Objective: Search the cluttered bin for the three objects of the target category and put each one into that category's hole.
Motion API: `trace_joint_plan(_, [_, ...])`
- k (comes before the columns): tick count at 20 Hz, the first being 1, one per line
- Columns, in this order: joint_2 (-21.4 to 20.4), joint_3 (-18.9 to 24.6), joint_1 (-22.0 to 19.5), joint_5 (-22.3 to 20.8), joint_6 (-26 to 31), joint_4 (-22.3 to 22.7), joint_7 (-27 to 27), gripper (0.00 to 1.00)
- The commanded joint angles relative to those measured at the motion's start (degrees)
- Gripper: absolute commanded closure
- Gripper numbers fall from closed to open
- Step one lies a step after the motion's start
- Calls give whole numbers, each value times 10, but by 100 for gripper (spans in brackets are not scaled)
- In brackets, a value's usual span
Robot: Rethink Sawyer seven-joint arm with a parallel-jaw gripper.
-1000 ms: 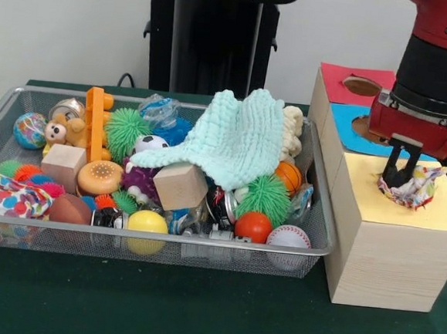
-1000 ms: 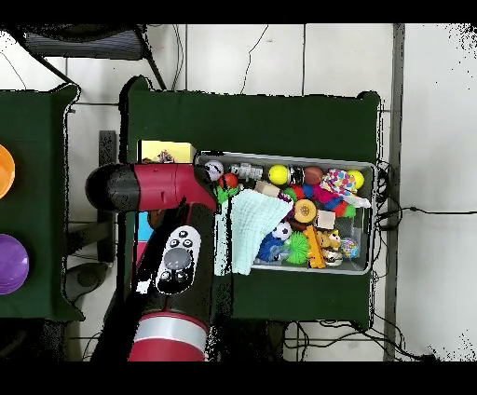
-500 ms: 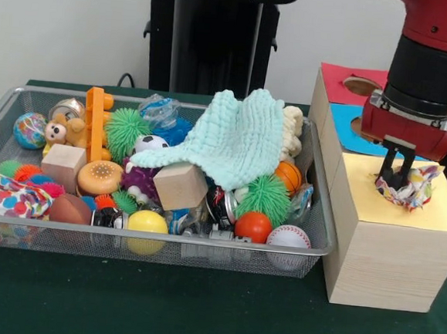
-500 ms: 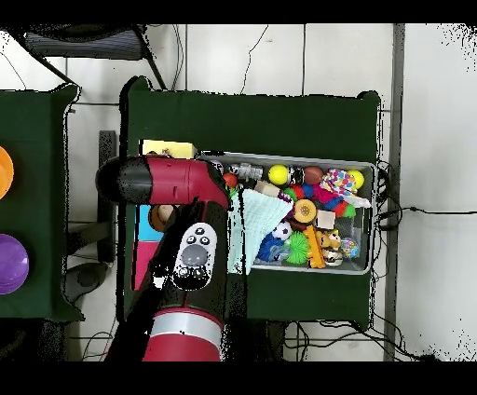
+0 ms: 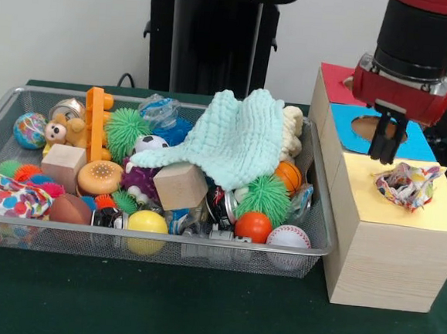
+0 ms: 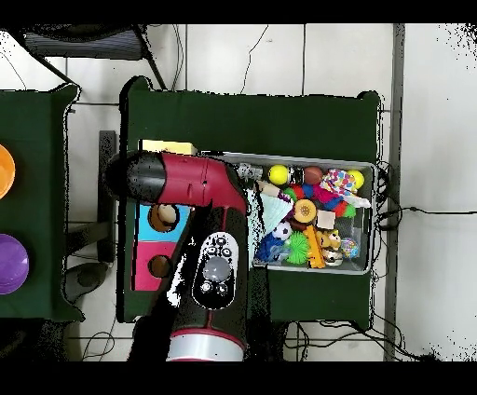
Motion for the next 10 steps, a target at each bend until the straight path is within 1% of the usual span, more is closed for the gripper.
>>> trace_joint_plan(1, [-32, 40, -20, 11, 85, 62, 49, 100])
trace_joint_plan(3, [-35, 43, -22, 13, 82, 67, 50, 100])
trace_joint_plan(5, [-36, 59, -30, 25, 58, 79, 49, 100])
trace_joint_plan(6, [-38, 70, -35, 34, 38, 89, 47, 100])
trace_joint_plan(8, [-42, 105, -54, 61, -25, 118, 38, 100])
trace_joint_plan(10, [-45, 133, -72, 81, -67, 140, 29, 100])
